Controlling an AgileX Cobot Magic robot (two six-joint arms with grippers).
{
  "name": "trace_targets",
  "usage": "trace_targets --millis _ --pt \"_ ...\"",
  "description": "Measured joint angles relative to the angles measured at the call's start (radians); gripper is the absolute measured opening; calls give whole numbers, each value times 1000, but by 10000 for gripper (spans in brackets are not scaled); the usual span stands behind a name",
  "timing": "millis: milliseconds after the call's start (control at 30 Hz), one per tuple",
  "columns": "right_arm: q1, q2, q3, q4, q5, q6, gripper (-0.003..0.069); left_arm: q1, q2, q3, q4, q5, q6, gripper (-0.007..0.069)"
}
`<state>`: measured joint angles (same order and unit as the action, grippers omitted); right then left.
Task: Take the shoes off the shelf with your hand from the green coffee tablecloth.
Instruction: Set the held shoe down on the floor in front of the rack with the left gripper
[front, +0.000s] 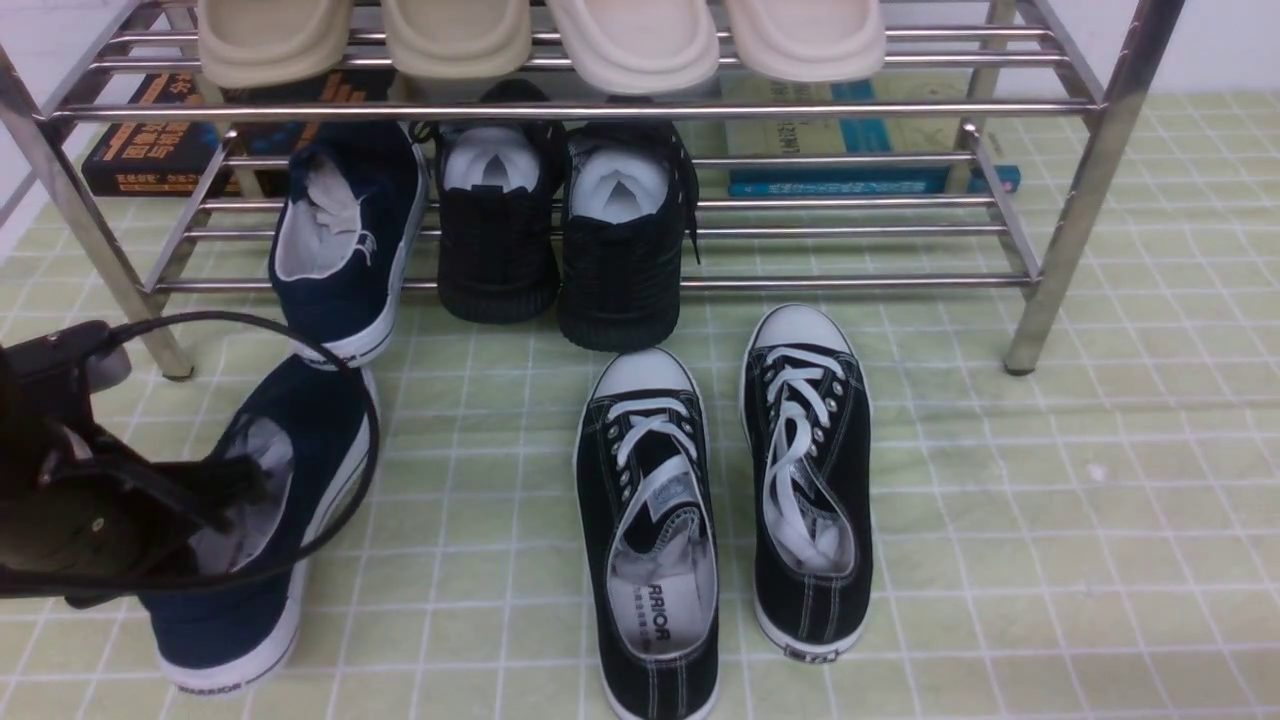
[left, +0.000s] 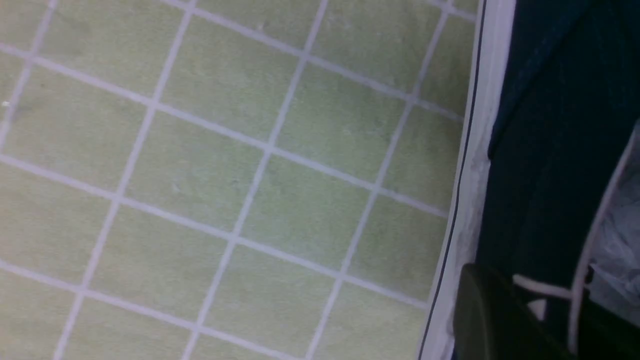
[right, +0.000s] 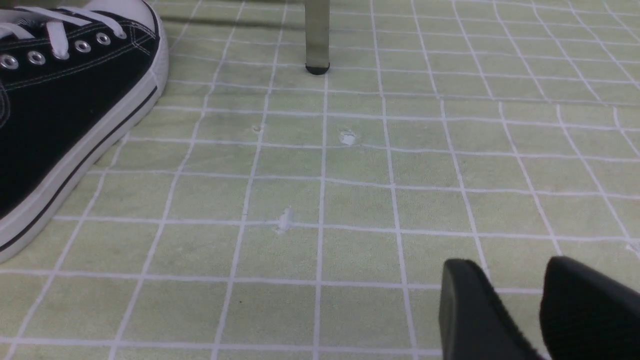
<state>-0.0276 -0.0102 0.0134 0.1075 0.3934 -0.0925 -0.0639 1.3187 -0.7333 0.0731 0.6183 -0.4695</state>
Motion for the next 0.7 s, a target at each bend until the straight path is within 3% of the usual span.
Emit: trace_targets --millis 167,300,533,700 --pt "0 0 0 0 0 0 237 0 3 0 -30 -4 0 64" --pt "0 0 0 0 0 0 237 0 20 0 -33 -19 0 129" --pt "0 0 0 0 0 0 237 0 25 -37 -36 9 0 370" --pt "0 0 0 -1 0 0 237 0 -16 -175 -34 61 -6 414"
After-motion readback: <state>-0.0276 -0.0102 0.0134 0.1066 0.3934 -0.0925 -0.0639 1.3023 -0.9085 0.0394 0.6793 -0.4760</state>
